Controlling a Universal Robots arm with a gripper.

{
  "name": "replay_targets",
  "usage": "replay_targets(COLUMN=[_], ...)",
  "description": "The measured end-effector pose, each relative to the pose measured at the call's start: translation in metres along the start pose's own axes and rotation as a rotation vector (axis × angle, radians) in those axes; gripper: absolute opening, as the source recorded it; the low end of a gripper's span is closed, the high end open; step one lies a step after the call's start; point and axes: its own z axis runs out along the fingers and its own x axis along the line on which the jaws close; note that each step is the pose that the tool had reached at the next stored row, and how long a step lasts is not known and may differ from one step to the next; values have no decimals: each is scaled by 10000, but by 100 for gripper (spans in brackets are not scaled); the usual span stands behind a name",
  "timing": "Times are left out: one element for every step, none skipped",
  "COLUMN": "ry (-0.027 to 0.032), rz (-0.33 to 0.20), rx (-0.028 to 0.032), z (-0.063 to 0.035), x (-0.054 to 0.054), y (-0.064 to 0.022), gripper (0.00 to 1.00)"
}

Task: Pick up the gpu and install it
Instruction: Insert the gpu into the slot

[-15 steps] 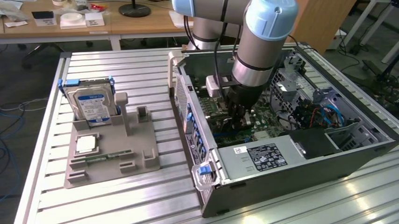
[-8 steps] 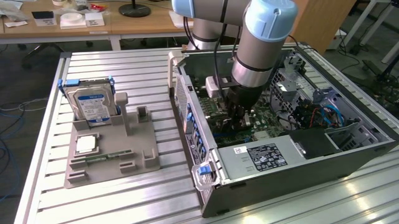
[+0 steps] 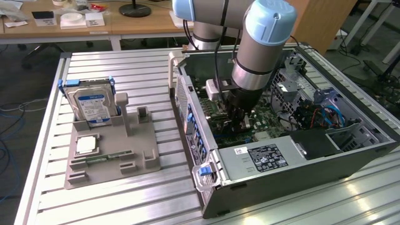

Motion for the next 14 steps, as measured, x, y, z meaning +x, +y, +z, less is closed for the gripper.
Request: replay_targets(ry=[1, 1, 0, 0, -1, 0, -1, -4, 1, 4, 5, 3, 2, 0], rz=[1, 2, 2, 1, 1, 2, 2, 2, 4, 4, 3, 3, 2, 2], rx=[0, -2, -3, -3, -3, -3, -3, -3, -5, -7, -7, -5, -4, -3], z=[0, 0, 0, 0, 1, 0, 1, 13, 29, 46, 63, 66, 67, 67], x=[0, 0, 0, 0, 0, 0, 0, 0, 1, 2, 3, 3, 3, 3], y=[0, 1, 1, 1, 1, 1, 1, 3, 7, 12, 15, 15, 14, 14], gripper=[28, 28, 28, 28, 28, 28, 28, 28, 28, 28, 28, 28, 28, 28])
